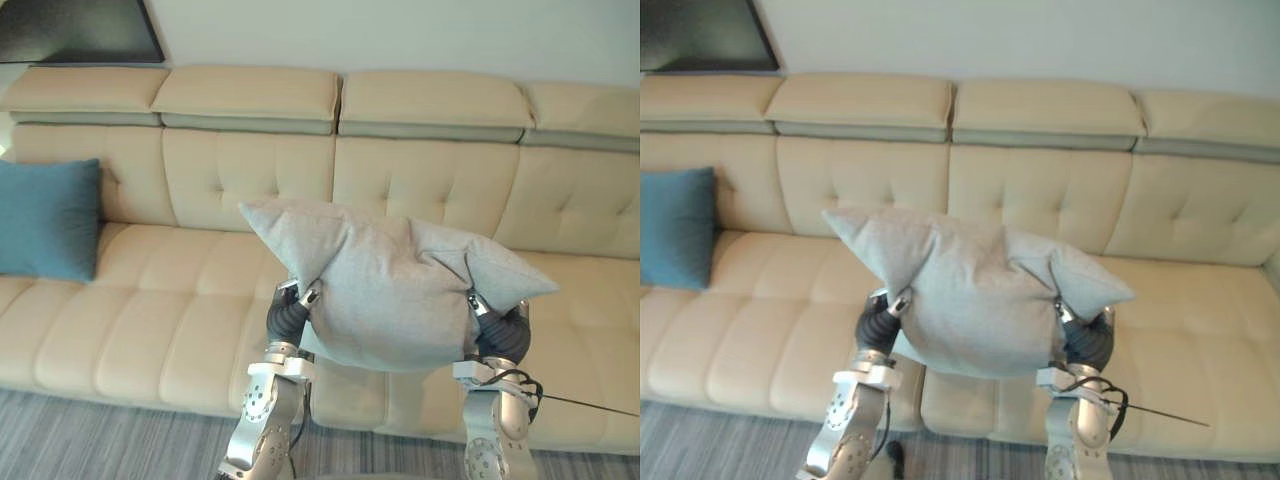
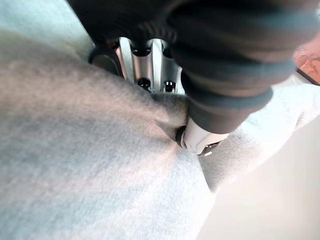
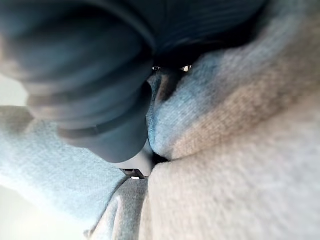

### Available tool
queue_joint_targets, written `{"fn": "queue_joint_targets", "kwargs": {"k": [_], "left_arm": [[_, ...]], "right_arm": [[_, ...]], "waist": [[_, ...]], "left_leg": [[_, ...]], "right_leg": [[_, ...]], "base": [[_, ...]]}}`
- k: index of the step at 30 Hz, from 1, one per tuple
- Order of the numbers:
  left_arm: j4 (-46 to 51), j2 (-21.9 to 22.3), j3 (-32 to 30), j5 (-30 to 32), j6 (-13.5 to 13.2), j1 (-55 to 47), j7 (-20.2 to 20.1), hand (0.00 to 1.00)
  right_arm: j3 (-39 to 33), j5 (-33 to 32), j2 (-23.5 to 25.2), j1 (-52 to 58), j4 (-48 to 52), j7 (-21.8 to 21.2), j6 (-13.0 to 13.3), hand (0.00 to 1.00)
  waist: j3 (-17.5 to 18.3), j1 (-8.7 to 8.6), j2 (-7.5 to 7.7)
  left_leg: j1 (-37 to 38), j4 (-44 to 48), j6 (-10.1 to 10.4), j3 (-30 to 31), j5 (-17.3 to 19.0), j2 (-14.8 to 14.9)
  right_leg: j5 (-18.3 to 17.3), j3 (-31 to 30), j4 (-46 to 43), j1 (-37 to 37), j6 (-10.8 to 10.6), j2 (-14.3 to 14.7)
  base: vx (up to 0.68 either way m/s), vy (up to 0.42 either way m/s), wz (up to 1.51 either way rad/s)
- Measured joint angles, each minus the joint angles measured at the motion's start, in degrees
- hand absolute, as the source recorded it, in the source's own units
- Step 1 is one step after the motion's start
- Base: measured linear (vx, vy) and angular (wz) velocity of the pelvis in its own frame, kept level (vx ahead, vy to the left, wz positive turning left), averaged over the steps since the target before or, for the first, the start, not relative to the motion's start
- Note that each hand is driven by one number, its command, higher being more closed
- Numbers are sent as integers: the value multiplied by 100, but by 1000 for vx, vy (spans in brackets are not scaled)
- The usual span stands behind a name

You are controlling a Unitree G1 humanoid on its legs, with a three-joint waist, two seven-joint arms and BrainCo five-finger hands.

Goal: Pick up cushions and gather them together orderly.

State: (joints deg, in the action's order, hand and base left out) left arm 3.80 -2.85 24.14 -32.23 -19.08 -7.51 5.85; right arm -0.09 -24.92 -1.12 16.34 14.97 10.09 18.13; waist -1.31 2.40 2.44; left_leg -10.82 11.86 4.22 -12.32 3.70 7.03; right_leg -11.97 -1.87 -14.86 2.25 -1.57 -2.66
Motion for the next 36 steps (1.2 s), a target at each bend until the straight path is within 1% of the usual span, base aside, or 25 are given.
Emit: {"fn": "queue_joint_targets", "kwargs": {"k": [1, 3, 4, 5, 6, 7, 8, 9, 11, 12, 13, 16, 19, 22, 25, 27, 29, 30, 32, 33, 34, 36], "left_arm": [[0, -3, 0, 0, -9, -2, 0, 100], [0, -14, 0, 0, -27, -1, 0, 100], [0, -26, 0, 3, -47, -6, 2, 100], [1, -36, 0, 3, -95, 4, 2, 100], [-4, -36, 0, 4, -112, 7, 2, 100], [-16, -27, 3, 7, -97, 3, 2, 100], [-22, -28, 3, 17, -84, 2, 10, 100], [-66, -23, 4, 51, -25, -2, 18, 100], [-78, -24, 6, 66, -13, -2, 21, 100], [-77, -23, 9, 74, -13, -1, 21, 100], [-78, -23, 9, 75, -14, 0, 24, 100], [-116, -24, 8, 80, -14, 0, 58, 100], [-233, -74, 8, 172, -22, 32, 153, 100], [-386, -179, 5, 299, -23, 126, 206, 100], [-531, -225, -18, 361, -23, 278, 319, 100], [-596, -245, -71, 529, -23, 447, 421, 100], [-862, -275, -159, 663, -22, 882, 550, 100], [-1000, -289, -240, 776, -24, 1156, 640, 100], [-1243, -350, -410, 856, -35, 1790, 792, 100], [-1422, -418, -508, 862, -36, 2321, 1013, 100], [-1462, -443, -557, 863, -35, 2526, 1084, 100], [-1558, -498, -696, 927, -35, 3182, 1411, 100]], "right_arm": [[-1, -1, 54, -2, -5, 0, 0, 100], [-1, -3, 83, -17, -75, -7, -7, 100], [1, -3, 81, -32, -187, -36, -9, 100], [3, -3, 99, -84, -298, -52, -17, 100], [3, -3, 111, -110, -335, -52, -18, 100], [-10, -4, 98, -191, -481, -52, -6, 100], [-31, -4, 54, -288, -582, -52, -22, 100], [-31, -4, -38, -317, -704, -52, -46, 100], [-31, -3, -145, -314, -743, -51, -73, 100], [-31, 2, -198, -323, -744, -51, -81, 100], [-31, 2, -196, -340, -744, -50, -80, 100], [-38, 4, -209, -433, -761, -48, -79, 100], [-41, 8, -245, -721, -1171, -47, -56, 100], [-41, 11, -243, -955, -1578, -38, -68, 100], [-41, 15, -243, -1117, -1795, -17, -79, 100], [-40, 17, -264, -1386, -1984, 29, -83, 100], [-36, 21, -375, -1881, -2255, 154, -88, 100], [-37, 22, -408, -2174, -2349, 224, -88, 100], [-39, 26, -441, -2849, -2423, 362, -78, 100], [-38, 31, -484, -3410, -2505, 527, -65, 100], [-39, 34, -501, -3617, -2499, 591, -62, 100], [-56, 223, -571, -4254, -2464, 860, -52, 100]], "waist": [[8, 2, 11], [8, 0, -16], [29, -8, -54], [100, -11, 51], [116, -20, 92], [156, -87, 76], [170, -55, 22], [212, -52, -93], [245, -73, -145], [255, -75, -157], [258, -84, -153], [260, -110, -154], [275, -188, -132], [276, -187, -132], [276, -196, -134], [273, -201, -138], [216, -193, -184], [179, -189, -206], [-119, -172, -262], [-179, -138, -280], [-233, -114, -295], [-444, -43, -308]], "left_leg": [[110, -77, -2, -52, 1, -30], [313, -225, -16, -53, -8, 2], [392, -295, -16, -50, -8, 76], [367, -309, -9, -53, -4, 15], [349, -310, -9, -53, -4, -20], [286, -327, 8, 28, 1, -33], [271, -405, 37, 16, -16, -5], [296, -572, 132, 41, -83, 45], [331, -685, 192, 74, -125, 88], [403, -820, 254, 100, -169, 134], [444, -903, 264, 115, -208, 147], [487, -1020, 258, 190, -263, 135], [493, -1088, 178, 275, -399, 81], [470, -1117, 186, 378, -428, 76], [418, -1185, 162, 451, -553, 32], [292, -1200, 160, 511, -643, 38], [243, -1375, 128, 513, -845, 54], [151, -1392, 142, 514, -877, 65], [-10, -1391, 166, 515, -923, 103], [-379, -1379, 161, 511, -1038, 145], [-511, -1381, 159, 514, -1066, 162], [-810, -1387, 102, 513, -1188, 176]], "right_leg": [[47, -19, -113, 1, -80, -25], [75, -68, -613, 143, -134, 37], [-167, -170, -542, 273, -107, 68], [94, -206, 38, 290, -46, -47], [184, -236, 197, 294, -55, -98], [177, -266, 339, 243, -73, -106], [184, -278, 367, 273, -74, -50], [185, -276, 421, 277, -75, 35], [185, -253, 419, 282, -75, 92], [185, -239, 419, 276, -75, 157], [185, -220, 419, 273, -75, 178], [186, -187, 421, 259, -75, 182], [275, -169, 547, 169, -79, 155], [364, -162, 740, 89, -37, 154], [400, -144, 813, 101, -32, 120], [444, -143, 834, 211, -15, 128], [582, -156, 906, 315, -13, 160], [600, -161, 919, 415, 4, 170], [648, -184, 903, 596, 38, 203], [772, -194, 853, 1009, 30, 255], [809, -193, 813, 1159, 21, 265], [868, -191, 600, 1567, -10, 273]], "base": [[167, 86, -8], [144, 51, -5], [105, -32, 1], [126, -50, 4], [109, -97, 22], [107, -118, 4], [106, -148, 2], [70, -121, -14], [48, -119, 3], [45, -113, 3], [43, -99, 1], [33, -56, 8], [18, -6, 15], [-15, 3, 12], [-46, -7, 9], [-84, -15, 2], [-132, -29, -4], [-203, -21, -6], [-221, -10, -14], [-246, -13, -18], [-351, -10, -16], [-239, 3, -5]]}}
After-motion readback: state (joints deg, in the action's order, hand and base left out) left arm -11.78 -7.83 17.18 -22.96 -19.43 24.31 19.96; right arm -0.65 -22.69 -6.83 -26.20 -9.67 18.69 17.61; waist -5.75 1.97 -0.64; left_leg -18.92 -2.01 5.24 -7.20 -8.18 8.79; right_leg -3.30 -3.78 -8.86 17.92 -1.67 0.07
